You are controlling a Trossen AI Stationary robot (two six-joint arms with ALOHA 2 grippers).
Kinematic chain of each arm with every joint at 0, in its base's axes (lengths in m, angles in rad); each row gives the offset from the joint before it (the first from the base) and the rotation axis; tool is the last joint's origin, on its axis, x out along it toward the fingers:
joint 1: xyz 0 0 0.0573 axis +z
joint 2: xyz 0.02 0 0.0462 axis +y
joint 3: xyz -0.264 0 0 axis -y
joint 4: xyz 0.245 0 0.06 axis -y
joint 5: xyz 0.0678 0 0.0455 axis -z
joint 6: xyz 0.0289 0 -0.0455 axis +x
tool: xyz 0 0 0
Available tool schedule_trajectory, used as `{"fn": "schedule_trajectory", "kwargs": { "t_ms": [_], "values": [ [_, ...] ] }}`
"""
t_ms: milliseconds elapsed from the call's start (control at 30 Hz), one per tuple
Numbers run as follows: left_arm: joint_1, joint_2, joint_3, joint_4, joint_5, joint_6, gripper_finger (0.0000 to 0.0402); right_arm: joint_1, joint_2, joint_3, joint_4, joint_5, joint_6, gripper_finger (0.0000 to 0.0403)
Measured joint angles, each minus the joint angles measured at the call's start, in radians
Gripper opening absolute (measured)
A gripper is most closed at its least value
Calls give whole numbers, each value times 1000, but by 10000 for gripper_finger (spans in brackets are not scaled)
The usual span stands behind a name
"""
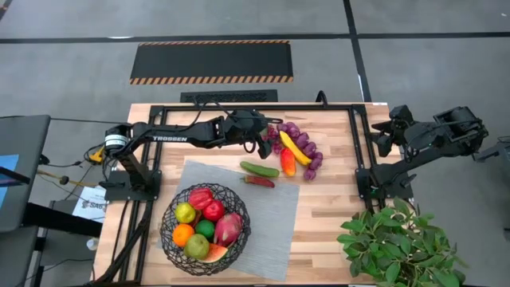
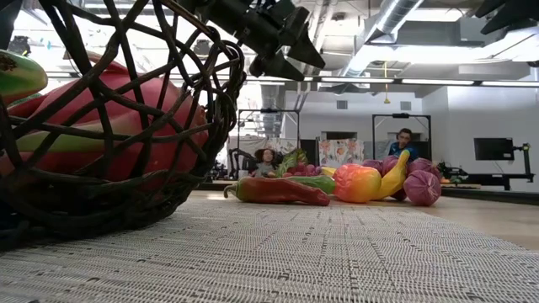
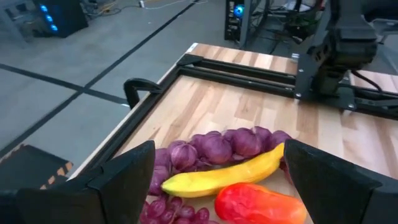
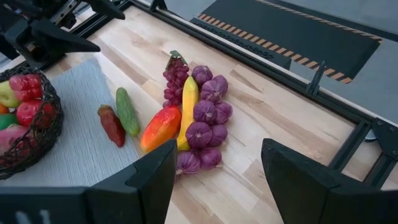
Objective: Build produce basket
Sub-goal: Put the orange mango into the mesh basket
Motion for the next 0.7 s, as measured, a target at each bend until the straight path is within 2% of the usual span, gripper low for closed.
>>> {"fn": "schedule_trajectory", "kwargs": {
  "t_ms": [300,433,600,700],
  "values": [
    [0,0,0,-5,-24,0,341,0,0,0,1,-1,0,255],
    [0,0,0,-4,-6,12,341,0,0,0,50,34,26,255],
    [12,-4,0,11,57,16,341,19,-18,0,223,35,-306,255],
    [32,-4,0,13,64,5,341,44,-61,-23,314,104,-440,255]
  ]
}}
